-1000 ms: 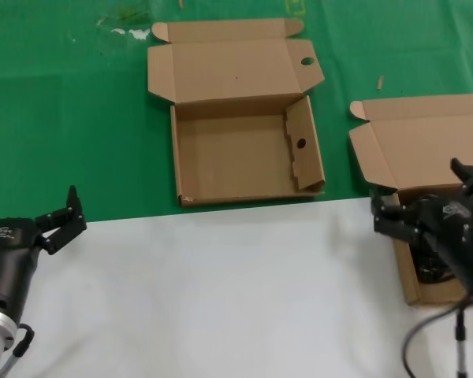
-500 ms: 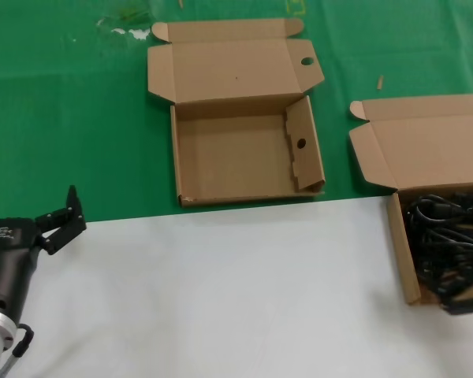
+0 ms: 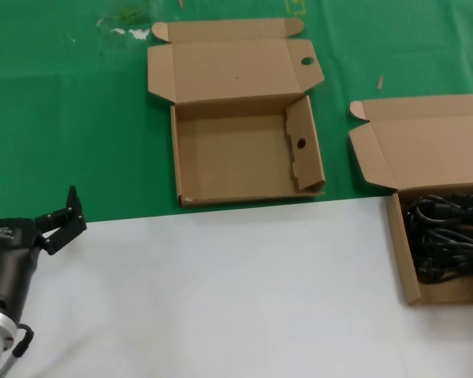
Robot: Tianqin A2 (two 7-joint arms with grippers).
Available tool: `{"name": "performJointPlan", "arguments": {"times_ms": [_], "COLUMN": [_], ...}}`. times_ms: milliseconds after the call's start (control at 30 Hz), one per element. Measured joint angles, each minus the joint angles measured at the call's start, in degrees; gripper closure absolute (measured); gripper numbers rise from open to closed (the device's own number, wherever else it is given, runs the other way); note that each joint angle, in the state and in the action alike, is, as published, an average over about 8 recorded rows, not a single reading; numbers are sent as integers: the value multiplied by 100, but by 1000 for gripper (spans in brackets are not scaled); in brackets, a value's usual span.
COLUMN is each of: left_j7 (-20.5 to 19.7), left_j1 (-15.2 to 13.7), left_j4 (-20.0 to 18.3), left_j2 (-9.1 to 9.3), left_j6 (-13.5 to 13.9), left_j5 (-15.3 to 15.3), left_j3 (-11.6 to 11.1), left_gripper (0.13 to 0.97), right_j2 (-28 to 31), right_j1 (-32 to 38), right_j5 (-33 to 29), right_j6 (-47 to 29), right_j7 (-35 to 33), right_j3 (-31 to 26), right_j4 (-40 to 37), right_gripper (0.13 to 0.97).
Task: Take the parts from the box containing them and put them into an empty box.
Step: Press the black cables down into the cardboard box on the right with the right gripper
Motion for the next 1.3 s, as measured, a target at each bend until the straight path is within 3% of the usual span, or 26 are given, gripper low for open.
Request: {"name": "performJointPlan", "arguments": {"times_ms": [333,567,900,1167,1300], "left_j7": [-3,-3,-2,-2,-2], "left_j1": [0,0,0,0,0], "left_j4": [0,0,0,0,0], "left_j2": [0,0,0,0,0], "left_j6": [0,0,0,0,0], "left_j5": [1,2,2,2,2], "left_j3": [0,0,0,0,0], "left_gripper": [132,132,132,132,132], "right_j2": [-227,-403,-357,-232,-187], "right_j1": [1607,2317,2390,2142,2061], "right_j5": [-596,-887,-869,-746,-734], "right_j6": [-259,-405,-466,-431,-403], "right_j7": [346,502,540,541,583], "right_j3": [-1309,-1820,-1938,-1814,-1779], "right_j4": [-753,-1074,-1094,-958,-901], "right_gripper": [129,129,172,281,281]}}
